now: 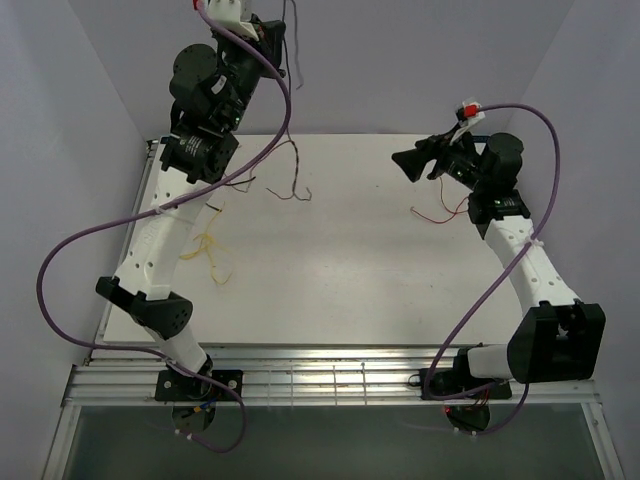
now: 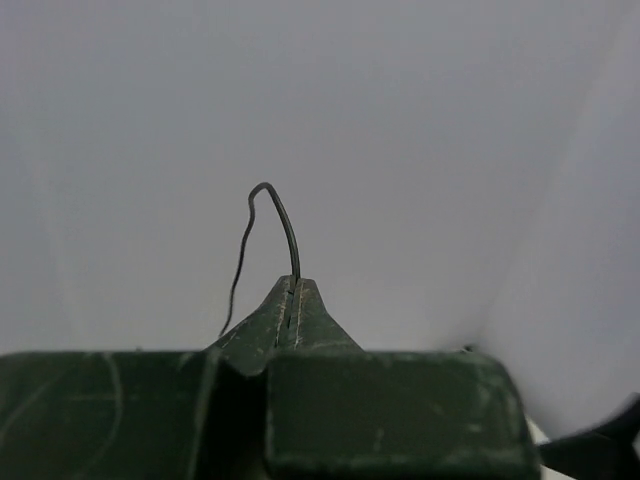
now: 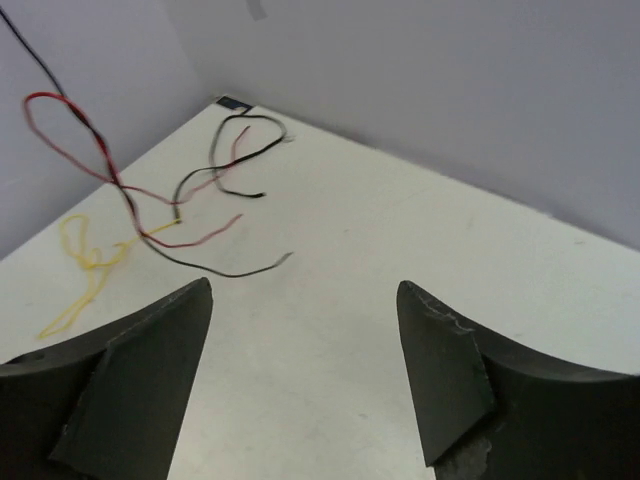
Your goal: Untangle the cables
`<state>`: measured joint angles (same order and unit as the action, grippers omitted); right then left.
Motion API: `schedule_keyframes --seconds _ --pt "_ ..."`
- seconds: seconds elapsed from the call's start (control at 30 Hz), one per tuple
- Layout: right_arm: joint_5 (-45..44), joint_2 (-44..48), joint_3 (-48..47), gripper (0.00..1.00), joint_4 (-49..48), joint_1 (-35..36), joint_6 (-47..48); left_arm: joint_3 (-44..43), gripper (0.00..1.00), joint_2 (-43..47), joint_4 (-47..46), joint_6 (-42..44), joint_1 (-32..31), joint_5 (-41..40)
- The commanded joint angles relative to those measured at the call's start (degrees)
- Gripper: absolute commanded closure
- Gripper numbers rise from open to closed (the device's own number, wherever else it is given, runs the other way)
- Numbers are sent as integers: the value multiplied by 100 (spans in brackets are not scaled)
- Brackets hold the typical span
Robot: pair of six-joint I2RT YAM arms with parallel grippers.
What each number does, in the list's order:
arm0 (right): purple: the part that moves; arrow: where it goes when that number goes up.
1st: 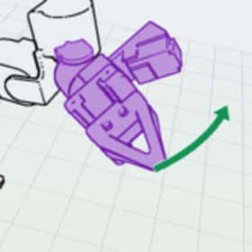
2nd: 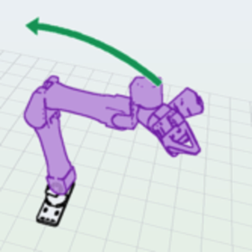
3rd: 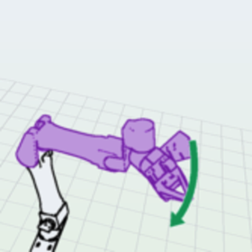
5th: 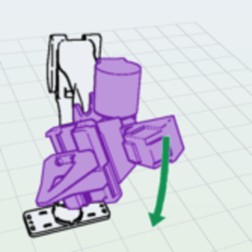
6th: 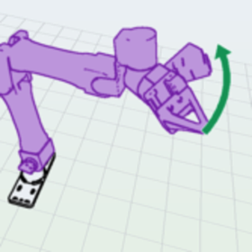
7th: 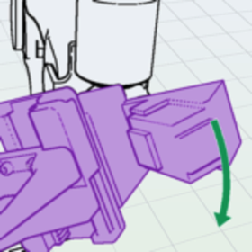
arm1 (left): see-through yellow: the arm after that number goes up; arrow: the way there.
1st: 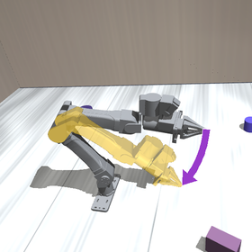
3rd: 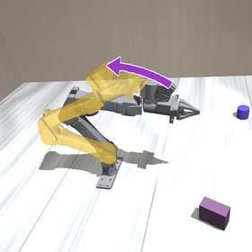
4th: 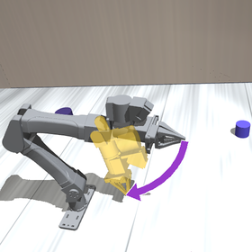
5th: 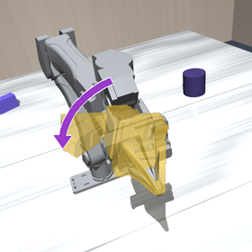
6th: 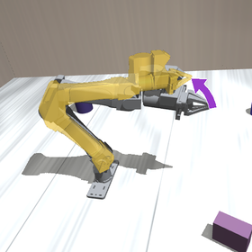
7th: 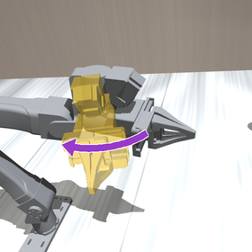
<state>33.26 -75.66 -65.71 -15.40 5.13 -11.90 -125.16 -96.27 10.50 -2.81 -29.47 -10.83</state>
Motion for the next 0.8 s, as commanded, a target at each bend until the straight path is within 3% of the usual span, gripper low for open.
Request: schedule_keyframes --seconds 0.0,0.03,0.07,0.2,0.43,0.53,0.63,0.67,0.77 --pt "1076 16 111 12 -535 269 -119 -674 100 -137 374 -571 -50 1942" --pt "1121 25 172 3 -465 331 -50 -693 100 -164 330 -685 -58 2005" --pt "1104 120 303 10 -342 392 73 -659 100 -155 243 -764 -67 2032" --pt "684 490 489 10 352 804 1021 -474 100 -260 -294 -1002 -120 2401" --pt "331 1017 779 10 309 1069 1032 -492 100 -516 -496 -1354 -295 2429" --pt "86 1062 832 10 336 1507 901 -369 100 -533 -540 -1380 -506 1920" --pt "-1213 1036 998 10 275 2386 708 -106 100 -481 -768 -838 -1059 867" --pt "-1843 1001 1086 10 161 2571 246 26 100 -481 -978 -583 -1252 202" --pt "-2313 808 1657 10 -758 2888 -1141 71 100 -533 -1252 104 -1772 -418"
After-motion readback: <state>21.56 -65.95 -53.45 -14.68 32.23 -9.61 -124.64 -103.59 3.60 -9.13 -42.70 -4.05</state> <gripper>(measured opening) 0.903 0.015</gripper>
